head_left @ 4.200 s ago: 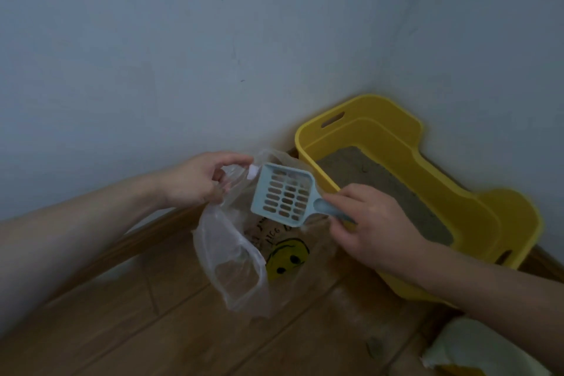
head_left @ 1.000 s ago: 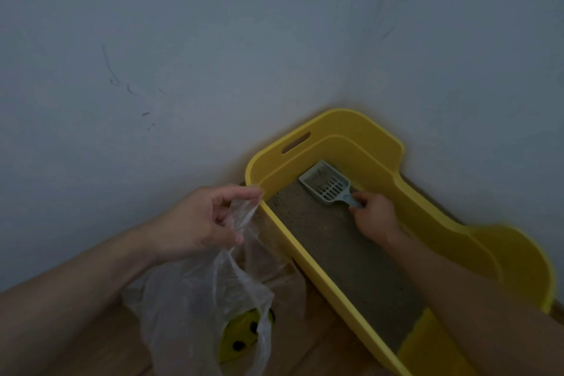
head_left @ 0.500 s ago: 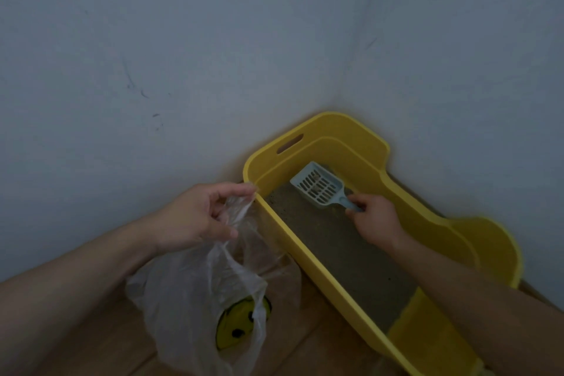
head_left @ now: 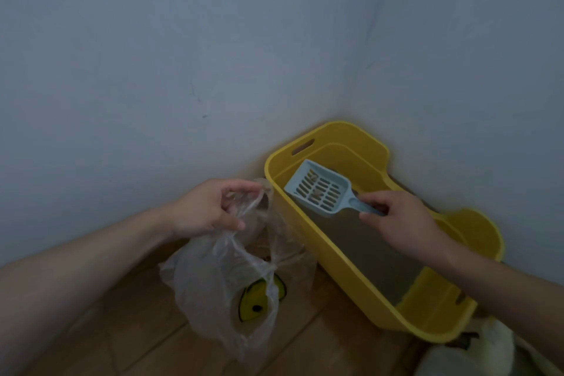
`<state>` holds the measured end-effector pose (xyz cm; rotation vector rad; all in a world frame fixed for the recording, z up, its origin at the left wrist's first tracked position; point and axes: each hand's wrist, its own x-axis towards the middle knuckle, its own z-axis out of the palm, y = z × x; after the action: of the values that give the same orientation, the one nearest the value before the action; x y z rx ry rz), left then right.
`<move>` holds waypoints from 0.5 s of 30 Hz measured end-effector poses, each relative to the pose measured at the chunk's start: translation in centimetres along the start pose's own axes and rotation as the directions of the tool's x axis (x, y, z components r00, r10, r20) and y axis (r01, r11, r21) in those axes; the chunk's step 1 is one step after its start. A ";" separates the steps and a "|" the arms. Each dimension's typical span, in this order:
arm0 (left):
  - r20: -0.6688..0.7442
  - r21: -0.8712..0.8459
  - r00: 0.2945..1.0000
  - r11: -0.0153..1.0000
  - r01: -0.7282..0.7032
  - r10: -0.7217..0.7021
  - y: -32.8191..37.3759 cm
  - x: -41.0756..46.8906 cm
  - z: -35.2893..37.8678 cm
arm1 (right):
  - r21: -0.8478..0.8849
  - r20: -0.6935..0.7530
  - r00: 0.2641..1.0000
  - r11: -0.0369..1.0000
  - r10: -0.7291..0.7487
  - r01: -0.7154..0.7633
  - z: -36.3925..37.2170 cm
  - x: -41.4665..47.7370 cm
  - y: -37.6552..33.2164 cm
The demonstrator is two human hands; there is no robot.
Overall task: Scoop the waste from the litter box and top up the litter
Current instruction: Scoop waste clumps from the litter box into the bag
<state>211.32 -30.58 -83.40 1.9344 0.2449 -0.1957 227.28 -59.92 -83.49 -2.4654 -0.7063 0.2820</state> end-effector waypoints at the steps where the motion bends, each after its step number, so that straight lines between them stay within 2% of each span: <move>1: 0.005 0.002 1.000 1.000 0.006 -0.006 0.0 -0.4 -0.2 | 0.003 -0.001 1.000 1.000 -0.019 0.019 -0.4 -0.8 -0.7; 9: 0.029 0.011 0.999 0.999 0.042 -0.043 -0.6 -3.5 -1.6 | -0.118 0.152 0.968 0.969 -0.201 0.219 -0.1 -5.6 -4.4; 15: 0.039 0.002 0.998 0.999 0.050 -0.050 -0.5 -5.4 -1.3 | -0.159 0.307 0.900 0.916 -0.309 0.369 2.4 -7.0 -7.3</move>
<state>205.98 -29.63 -82.03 1.9247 0.2674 -0.2664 217.48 -57.46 -81.06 -2.4640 -1.3349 0.4390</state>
